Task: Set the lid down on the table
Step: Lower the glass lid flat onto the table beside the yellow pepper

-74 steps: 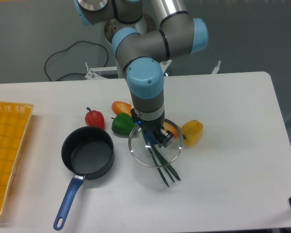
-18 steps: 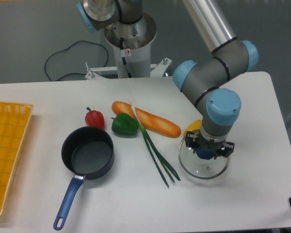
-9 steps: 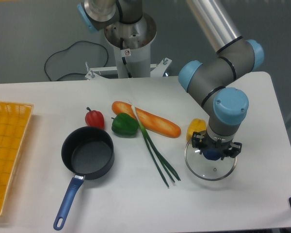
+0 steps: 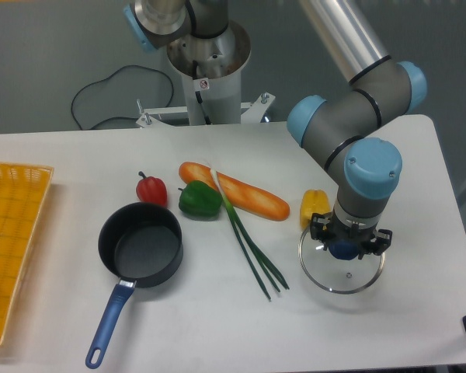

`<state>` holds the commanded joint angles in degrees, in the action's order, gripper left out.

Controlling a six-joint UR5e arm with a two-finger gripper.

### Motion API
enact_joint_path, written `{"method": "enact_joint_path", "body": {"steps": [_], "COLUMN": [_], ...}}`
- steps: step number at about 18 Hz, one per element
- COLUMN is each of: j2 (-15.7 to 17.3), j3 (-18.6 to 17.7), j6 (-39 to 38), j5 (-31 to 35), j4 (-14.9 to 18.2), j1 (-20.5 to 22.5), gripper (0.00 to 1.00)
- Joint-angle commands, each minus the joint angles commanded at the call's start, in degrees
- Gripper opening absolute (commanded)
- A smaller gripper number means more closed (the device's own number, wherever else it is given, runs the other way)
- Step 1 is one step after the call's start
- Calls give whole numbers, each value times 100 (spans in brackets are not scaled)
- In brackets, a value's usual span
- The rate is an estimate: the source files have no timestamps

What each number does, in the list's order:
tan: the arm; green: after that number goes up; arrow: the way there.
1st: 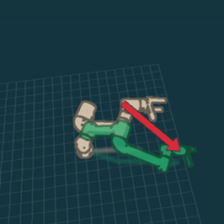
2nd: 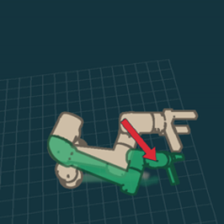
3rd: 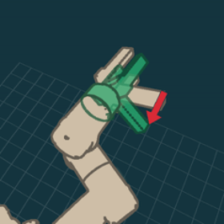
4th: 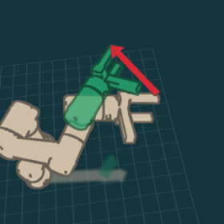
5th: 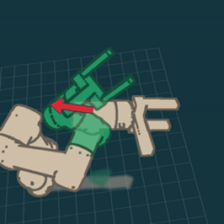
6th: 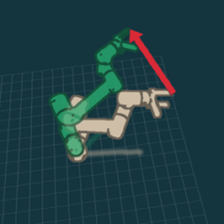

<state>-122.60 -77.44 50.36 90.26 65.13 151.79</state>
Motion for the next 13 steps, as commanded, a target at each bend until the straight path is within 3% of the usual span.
{"method": "enact_joint_path", "body": {"steps": [10,13], "j2": [-106,-246], "j3": [89,36], "j6": [-175,-255], "j5": [-579,-914], "j4": [-53,-334], "j1": [132,132], "gripper": [55,55]}}
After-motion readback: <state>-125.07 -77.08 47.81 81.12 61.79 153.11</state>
